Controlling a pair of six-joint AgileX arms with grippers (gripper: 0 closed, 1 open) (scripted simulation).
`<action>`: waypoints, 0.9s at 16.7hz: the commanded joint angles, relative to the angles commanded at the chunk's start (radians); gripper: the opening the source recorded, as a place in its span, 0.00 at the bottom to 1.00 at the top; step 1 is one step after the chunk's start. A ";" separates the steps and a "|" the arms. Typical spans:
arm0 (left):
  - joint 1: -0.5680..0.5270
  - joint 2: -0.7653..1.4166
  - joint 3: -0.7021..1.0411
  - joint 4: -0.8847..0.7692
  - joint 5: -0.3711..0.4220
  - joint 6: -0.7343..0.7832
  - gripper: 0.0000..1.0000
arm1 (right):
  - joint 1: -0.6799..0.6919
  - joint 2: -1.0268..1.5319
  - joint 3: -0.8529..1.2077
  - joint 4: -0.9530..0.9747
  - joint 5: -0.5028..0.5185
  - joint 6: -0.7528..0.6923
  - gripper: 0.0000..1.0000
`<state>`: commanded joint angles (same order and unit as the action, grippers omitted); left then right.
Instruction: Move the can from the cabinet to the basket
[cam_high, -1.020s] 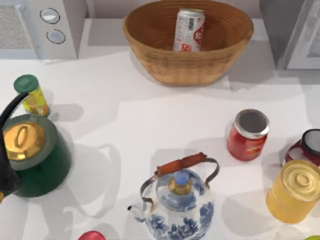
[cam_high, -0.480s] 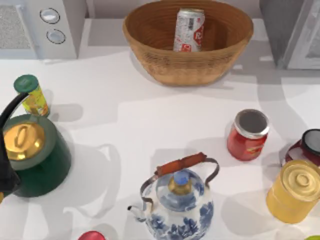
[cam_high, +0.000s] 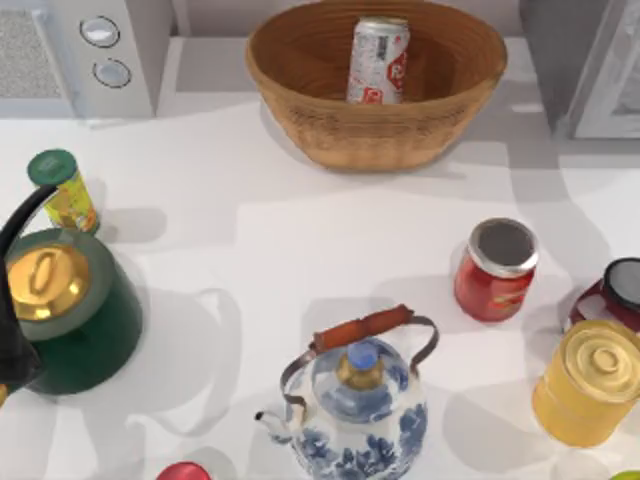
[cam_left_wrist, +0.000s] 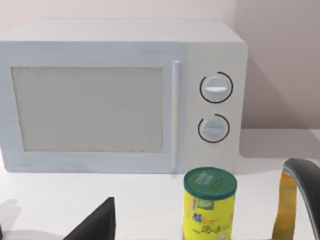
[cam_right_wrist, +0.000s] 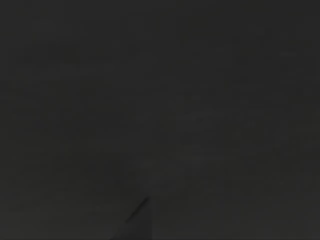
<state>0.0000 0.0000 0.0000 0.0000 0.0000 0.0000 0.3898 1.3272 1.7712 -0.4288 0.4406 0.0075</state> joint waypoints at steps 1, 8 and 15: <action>0.000 0.000 0.000 0.000 0.000 0.000 1.00 | -0.009 0.015 0.011 0.005 -0.009 0.000 1.00; 0.000 0.000 0.000 0.000 0.000 0.000 1.00 | -0.054 0.093 0.065 0.030 -0.053 0.001 1.00; 0.000 0.000 0.000 0.000 0.000 0.000 1.00 | -0.076 -0.035 -0.085 0.060 -0.075 0.000 1.00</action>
<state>0.0000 0.0000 0.0000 0.0000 0.0000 0.0000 0.3136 1.2919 1.6860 -0.3692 0.3657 0.0073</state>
